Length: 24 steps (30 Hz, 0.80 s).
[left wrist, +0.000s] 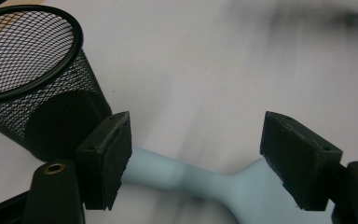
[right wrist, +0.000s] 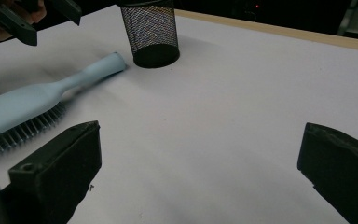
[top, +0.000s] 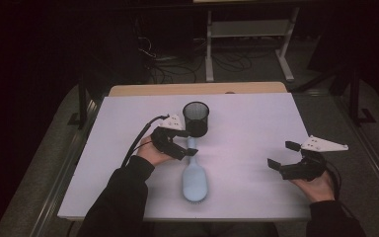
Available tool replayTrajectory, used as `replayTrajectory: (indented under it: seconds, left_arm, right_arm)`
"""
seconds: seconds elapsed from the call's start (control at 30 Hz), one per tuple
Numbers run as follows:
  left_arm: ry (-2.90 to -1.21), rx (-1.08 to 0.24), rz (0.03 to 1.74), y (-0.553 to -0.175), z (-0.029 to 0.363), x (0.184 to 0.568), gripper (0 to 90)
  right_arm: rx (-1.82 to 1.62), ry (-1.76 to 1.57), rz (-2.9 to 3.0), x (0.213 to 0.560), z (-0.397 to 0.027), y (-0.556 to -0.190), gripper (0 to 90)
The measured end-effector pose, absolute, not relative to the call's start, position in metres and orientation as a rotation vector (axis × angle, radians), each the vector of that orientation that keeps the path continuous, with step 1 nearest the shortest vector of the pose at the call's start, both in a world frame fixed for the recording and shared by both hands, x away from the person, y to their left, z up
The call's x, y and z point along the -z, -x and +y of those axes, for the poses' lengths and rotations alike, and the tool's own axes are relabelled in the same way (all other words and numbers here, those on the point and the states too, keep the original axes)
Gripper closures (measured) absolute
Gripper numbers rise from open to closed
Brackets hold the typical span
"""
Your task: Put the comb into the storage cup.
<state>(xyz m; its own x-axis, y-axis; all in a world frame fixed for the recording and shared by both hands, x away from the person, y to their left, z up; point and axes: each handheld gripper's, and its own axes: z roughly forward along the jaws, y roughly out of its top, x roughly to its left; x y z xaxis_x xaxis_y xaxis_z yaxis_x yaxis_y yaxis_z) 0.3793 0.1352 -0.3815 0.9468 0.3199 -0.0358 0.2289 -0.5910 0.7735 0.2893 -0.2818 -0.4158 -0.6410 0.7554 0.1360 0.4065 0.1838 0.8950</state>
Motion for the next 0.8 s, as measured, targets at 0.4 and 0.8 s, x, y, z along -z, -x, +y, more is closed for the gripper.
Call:
replayTrajectory:
  seconds: [0.4, 0.8]
  left_arm:
    - [-2.265, -0.122, 0.339, -0.381, 0.117, 0.389, 40.1]
    - [-2.327, -0.130, 0.348, -0.384, 0.109, 0.398, 56.8]
  right_arm:
    - [-1.443, -1.105, 2.132, 0.416, -0.282, -0.291, 0.0]
    - [-1.441, -1.101, 2.142, 0.417, -0.281, -0.291, 0.0]
